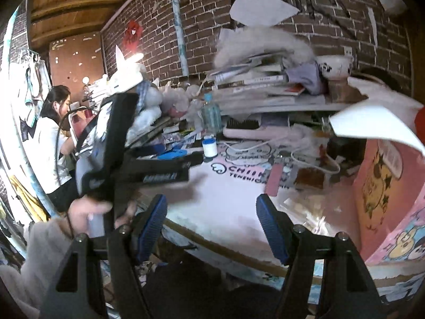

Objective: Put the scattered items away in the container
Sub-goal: 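Move the right gripper back over the desk, then grasp the blue-lidded white spool with the left gripper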

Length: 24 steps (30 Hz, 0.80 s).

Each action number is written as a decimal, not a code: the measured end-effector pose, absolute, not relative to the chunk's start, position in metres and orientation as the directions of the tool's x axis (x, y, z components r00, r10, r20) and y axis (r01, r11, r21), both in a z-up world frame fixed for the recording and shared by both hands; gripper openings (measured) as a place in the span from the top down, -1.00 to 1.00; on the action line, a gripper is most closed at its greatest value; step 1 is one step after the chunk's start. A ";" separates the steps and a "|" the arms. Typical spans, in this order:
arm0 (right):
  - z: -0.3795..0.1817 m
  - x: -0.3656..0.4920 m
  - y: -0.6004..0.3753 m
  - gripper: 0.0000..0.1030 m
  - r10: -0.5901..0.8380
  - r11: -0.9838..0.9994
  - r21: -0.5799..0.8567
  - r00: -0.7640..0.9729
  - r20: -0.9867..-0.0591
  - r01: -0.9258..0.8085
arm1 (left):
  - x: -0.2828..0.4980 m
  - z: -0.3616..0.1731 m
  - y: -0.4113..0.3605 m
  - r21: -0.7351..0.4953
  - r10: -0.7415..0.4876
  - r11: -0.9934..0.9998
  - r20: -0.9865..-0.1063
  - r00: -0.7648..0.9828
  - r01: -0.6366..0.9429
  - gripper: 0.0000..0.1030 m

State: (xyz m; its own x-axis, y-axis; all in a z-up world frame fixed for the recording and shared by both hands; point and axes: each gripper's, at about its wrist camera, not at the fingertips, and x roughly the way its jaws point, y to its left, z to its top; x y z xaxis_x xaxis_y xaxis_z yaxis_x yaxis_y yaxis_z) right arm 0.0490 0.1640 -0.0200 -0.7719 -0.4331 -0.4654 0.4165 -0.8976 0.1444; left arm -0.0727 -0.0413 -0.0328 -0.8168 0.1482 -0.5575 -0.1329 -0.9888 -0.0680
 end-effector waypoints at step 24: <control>-0.032 0.035 0.187 -0.30 -0.463 -0.886 0.215 -0.748 -0.475 0.412 | -0.149 -0.054 -0.030 -0.052 0.097 -0.995 -0.727 -0.679 -0.087 0.50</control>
